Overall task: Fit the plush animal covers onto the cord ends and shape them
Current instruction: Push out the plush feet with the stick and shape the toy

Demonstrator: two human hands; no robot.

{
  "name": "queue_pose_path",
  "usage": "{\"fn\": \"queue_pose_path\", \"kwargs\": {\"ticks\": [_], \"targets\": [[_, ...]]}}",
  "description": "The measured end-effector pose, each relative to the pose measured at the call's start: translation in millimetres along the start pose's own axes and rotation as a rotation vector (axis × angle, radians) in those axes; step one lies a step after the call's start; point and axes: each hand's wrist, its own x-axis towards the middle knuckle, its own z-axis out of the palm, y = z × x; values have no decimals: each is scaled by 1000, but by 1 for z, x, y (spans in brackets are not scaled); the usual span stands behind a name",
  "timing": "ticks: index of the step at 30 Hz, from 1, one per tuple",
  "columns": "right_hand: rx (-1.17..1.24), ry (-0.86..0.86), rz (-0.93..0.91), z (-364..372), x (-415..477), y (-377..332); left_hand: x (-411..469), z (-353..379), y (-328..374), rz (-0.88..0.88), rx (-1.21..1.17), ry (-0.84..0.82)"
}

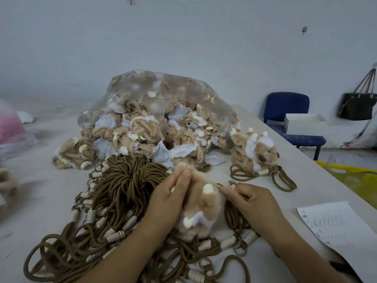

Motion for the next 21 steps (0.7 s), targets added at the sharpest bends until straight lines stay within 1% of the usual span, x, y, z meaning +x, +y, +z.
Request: {"fn": "queue_pose_path", "kwargs": {"ticks": [4,10,12,14,16,17,19,21], "targets": [[-70,44,-8,-5,0,1,1,-3,2,28,27,-17],[58,2,24,3,-2,1,1,-1,3,77,28,64],[52,3,25,3,-2,3,2,-1,4,113,58,86],[-30,41,23,-1,-1,5,3,-3,6,155,107,125],[-168,101,11,-5,-1,4,5,-7,9,226,222,225],[-241,130,-2,-5,-1,3,5,-9,10,233,267,269],[-361,178,-46,-4,-2,-1,5,-9,14,154,251,290],[-421,246,-99,-1,-4,-5,5,-9,13,-1,204,229]]}}
